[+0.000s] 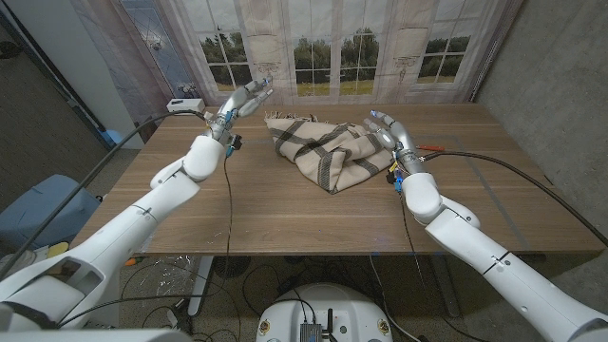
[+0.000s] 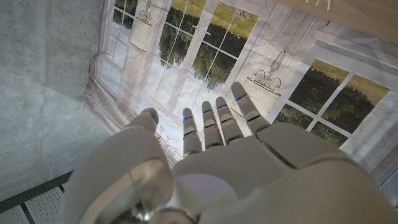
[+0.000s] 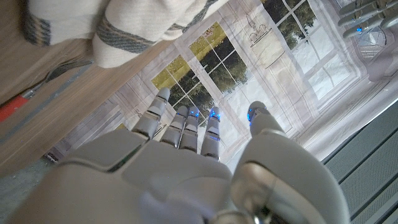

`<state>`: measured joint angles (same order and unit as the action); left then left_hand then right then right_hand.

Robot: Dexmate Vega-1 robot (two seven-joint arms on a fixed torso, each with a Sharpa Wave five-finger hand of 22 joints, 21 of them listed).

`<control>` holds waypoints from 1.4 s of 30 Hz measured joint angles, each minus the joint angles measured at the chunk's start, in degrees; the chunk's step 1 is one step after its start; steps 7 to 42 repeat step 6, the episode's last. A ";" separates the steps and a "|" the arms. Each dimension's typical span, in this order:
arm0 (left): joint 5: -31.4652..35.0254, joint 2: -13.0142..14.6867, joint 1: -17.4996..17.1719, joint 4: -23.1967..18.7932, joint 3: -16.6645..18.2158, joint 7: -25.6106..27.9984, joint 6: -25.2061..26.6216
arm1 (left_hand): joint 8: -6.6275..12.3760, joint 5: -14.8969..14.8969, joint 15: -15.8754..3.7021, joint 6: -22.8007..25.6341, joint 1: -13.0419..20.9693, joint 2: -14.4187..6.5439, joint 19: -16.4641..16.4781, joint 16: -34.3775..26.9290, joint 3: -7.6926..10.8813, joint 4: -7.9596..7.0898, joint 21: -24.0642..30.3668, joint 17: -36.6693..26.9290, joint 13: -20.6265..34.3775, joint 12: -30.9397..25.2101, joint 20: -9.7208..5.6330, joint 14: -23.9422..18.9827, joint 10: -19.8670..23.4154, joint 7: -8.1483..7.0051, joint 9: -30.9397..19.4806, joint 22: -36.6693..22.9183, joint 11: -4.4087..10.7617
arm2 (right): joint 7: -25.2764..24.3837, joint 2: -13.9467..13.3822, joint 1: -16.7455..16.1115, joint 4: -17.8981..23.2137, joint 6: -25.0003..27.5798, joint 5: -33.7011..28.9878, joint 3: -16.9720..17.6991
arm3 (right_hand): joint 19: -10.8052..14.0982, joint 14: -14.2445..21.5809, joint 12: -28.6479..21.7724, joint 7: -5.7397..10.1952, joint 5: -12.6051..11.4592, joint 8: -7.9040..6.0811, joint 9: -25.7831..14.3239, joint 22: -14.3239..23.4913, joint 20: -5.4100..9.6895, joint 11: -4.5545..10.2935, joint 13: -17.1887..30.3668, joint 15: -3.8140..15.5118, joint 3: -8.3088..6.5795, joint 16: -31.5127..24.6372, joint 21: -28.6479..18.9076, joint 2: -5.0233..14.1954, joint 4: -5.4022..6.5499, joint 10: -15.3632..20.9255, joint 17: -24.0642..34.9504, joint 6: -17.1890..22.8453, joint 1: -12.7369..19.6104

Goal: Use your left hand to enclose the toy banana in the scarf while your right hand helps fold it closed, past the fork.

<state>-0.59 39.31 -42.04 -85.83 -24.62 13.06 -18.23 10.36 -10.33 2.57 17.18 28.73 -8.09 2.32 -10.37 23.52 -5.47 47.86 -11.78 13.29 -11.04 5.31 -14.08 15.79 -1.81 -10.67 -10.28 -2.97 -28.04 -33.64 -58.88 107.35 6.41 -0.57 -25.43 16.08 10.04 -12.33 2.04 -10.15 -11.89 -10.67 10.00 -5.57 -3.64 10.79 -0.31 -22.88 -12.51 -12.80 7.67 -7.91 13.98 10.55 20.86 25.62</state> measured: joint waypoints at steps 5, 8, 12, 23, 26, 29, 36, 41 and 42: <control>-3.14 0.00 0.23 1.09 0.06 -2.84 -2.29 | 0.00 0.00 0.32 -0.01 -1.33 0.07 -0.62 0.00 -0.40 -0.87 -0.66 0.07 -0.26 0.00 0.00 0.89 -0.42 -0.02 0.00 0.00 -0.20 | -0.97 0.82 -0.98 0.01 -0.36 0.03 0.68 | -5.46 0.00 0.00 -0.51 0.00 0.00 0.00 0.00 0.23 -0.12 0.00 0.00 1.37 0.27 2.01 -1.32 0.89 1.42 0.24 2.29 -2.96; -4.12 -0.09 0.74 3.68 0.15 -3.74 -2.58 | 0.00 0.00 0.41 -0.31 -1.88 0.22 -0.77 0.00 -0.40 -0.87 -0.84 0.07 -0.28 0.00 -0.16 0.98 -0.66 0.06 0.00 0.00 -0.19 | -4.72 1.01 -1.39 0.23 -0.23 -0.93 0.91 | -5.66 0.00 0.00 -0.71 0.00 0.00 0.00 0.00 -0.01 0.05 0.00 0.00 1.37 0.27 2.01 -1.39 0.89 1.59 0.20 2.49 -3.22; -4.12 -0.09 0.74 3.68 0.15 -3.74 -2.58 | 0.00 0.00 0.41 -0.31 -1.88 0.22 -0.77 0.00 -0.40 -0.87 -0.84 0.07 -0.28 0.00 -0.16 0.98 -0.66 0.06 0.00 0.00 -0.19 | -4.72 1.01 -1.39 0.23 -0.23 -0.93 0.91 | -5.66 0.00 0.00 -0.71 0.00 0.00 0.00 0.00 -0.01 0.05 0.00 0.00 1.37 0.27 2.01 -1.39 0.89 1.59 0.20 2.49 -3.22; -4.12 -0.09 0.74 3.68 0.15 -3.74 -2.58 | 0.00 0.00 0.41 -0.31 -1.88 0.22 -0.77 0.00 -0.40 -0.87 -0.84 0.07 -0.28 0.00 -0.16 0.98 -0.66 0.06 0.00 0.00 -0.19 | -4.72 1.01 -1.39 0.23 -0.23 -0.93 0.91 | -5.66 0.00 0.00 -0.71 0.00 0.00 0.00 0.00 -0.01 0.05 0.00 0.00 1.37 0.27 2.01 -1.39 0.89 1.59 0.20 2.49 -3.22; -4.12 -0.09 0.74 3.68 0.15 -3.74 -2.58 | 0.00 0.00 0.41 -0.31 -1.88 0.22 -0.77 0.00 -0.40 -0.87 -0.84 0.07 -0.28 0.00 -0.16 0.98 -0.66 0.06 0.00 0.00 -0.19 | -4.72 1.01 -1.39 0.23 -0.23 -0.93 0.91 | -5.66 0.00 0.00 -0.71 0.00 0.00 0.00 0.00 -0.01 0.05 0.00 0.00 1.37 0.27 2.01 -1.39 0.89 1.59 0.20 2.49 -3.22; -4.12 -0.09 0.74 3.68 0.15 -3.74 -2.58 | 0.00 0.00 0.41 -0.31 -1.88 0.22 -0.77 0.00 -0.40 -0.87 -0.84 0.07 -0.28 0.00 -0.16 0.98 -0.66 0.06 0.00 0.00 -0.19 | -4.72 1.01 -1.39 0.23 -0.23 -0.93 0.91 | -5.66 0.00 0.00 -0.71 0.00 0.00 0.00 0.00 -0.01 0.05 0.00 0.00 1.37 0.27 2.01 -1.39 0.89 1.59 0.20 2.49 -3.22; -4.12 -0.09 0.74 3.68 0.15 -3.74 -2.58 | 0.00 0.00 0.41 -0.31 -1.88 0.22 -0.77 0.00 -0.40 -0.87 -0.84 0.07 -0.28 0.00 -0.16 0.98 -0.66 0.06 0.00 0.00 -0.19 | -4.72 1.01 -1.39 0.23 -0.23 -0.93 0.91 | -5.66 0.00 0.00 -0.71 0.00 0.00 0.00 0.00 -0.01 0.05 0.00 0.00 1.37 0.27 2.01 -1.39 0.89 1.59 0.20 2.49 -3.22; -4.12 -0.09 0.74 3.68 0.15 -3.74 -2.58 | 0.00 0.00 0.41 -0.31 -1.88 0.22 -0.77 0.00 -0.40 -0.87 -0.84 0.07 -0.28 0.00 -0.16 0.98 -0.66 0.06 0.00 0.00 -0.19 | -4.72 1.01 -1.39 0.23 -0.23 -0.93 0.91 | -5.66 0.00 0.00 -0.71 0.00 0.00 0.00 0.00 -0.01 0.05 0.00 0.00 1.37 0.27 2.01 -1.39 0.89 1.59 0.20 2.49 -3.22; -4.12 -0.09 0.74 3.68 0.15 -3.74 -2.58 | 0.00 0.00 0.41 -0.31 -1.88 0.22 -0.77 0.00 -0.40 -0.87 -0.84 0.07 -0.28 0.00 -0.16 0.98 -0.66 0.06 0.00 0.00 -0.19 | -4.72 1.01 -1.39 0.23 -0.23 -0.93 0.91 | -5.66 0.00 0.00 -0.71 0.00 0.00 0.00 0.00 -0.01 0.05 0.00 0.00 1.37 0.27 2.01 -1.39 0.89 1.59 0.20 2.49 -3.22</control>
